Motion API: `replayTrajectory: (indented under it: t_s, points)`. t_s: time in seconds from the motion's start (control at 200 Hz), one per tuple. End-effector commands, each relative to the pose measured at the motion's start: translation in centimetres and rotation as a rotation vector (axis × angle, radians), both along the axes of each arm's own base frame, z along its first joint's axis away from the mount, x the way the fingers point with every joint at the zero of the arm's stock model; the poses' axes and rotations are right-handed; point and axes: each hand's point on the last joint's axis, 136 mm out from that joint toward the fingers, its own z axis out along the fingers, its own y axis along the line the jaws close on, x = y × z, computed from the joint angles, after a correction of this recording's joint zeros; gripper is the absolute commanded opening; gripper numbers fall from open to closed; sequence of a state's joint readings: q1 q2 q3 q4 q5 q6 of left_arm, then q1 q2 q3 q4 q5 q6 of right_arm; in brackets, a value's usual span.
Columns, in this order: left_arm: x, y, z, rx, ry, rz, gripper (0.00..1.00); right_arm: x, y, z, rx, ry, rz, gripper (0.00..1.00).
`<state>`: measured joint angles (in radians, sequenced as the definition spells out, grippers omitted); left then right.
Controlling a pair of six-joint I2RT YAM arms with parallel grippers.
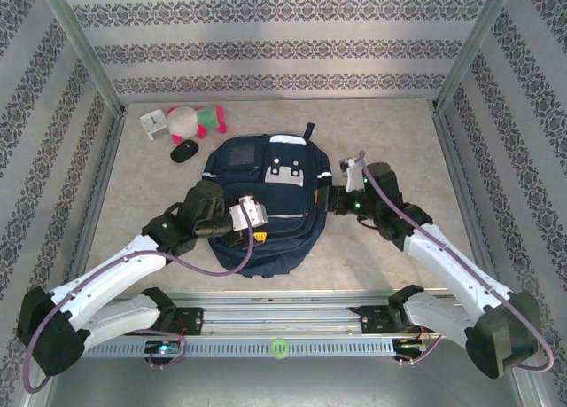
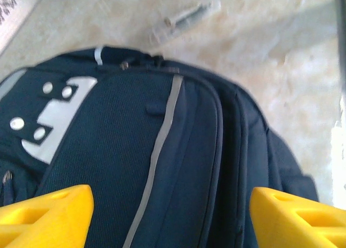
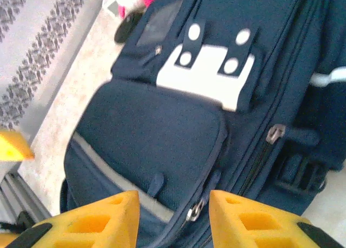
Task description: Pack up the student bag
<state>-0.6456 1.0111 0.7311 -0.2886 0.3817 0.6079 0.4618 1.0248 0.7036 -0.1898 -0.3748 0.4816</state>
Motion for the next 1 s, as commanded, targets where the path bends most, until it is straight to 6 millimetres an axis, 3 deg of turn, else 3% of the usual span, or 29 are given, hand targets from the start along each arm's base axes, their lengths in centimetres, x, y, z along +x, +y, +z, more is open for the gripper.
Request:
replayTrajectory:
  t_s: [0.0, 0.155, 0.515, 0.63, 0.709, 0.759, 0.874, 0.994]
  points:
    - [-0.1, 1.8, -2.2, 0.176, -0.048, -0.048, 0.77, -1.0, -0.1, -3.0, -0.036, 0.052, -0.033, 0.38]
    - [1.2, 2.0, -3.4, 0.245, -0.071, -0.045, 0.79, -1.5, 0.6, -3.8, -0.005, 0.057, -0.014, 0.38]
    - [3.9, 0.9, -6.5, 0.301, -0.064, -0.039, 0.79, -1.7, 1.0, -3.5, -0.003, 0.021, 0.019, 0.39]
    - [5.3, 0.5, -5.3, 0.231, -0.067, 0.022, 0.47, -1.6, 0.8, -3.2, -0.012, -0.011, 0.028, 0.40]
    - [5.3, 0.3, -3.4, 0.125, -0.015, 0.039, 0.20, -1.5, 0.6, -2.5, -0.025, -0.066, 0.049, 0.42]
    - [5.0, 0.3, -2.2, 0.047, 0.013, 0.040, 0.08, -1.5, 0.5, -1.7, -0.033, -0.122, 0.091, 0.42]
    - [4.0, 0.8, 0.0, -0.121, 0.063, 0.030, 0.01, -1.7, 0.3, 0.1, -0.090, -0.291, 0.239, 0.43]
    - [3.1, 1.4, 0.4, -0.204, 0.086, 0.019, 0.00, -1.4, -0.2, 0.7, -0.209, -0.447, 0.397, 0.51]
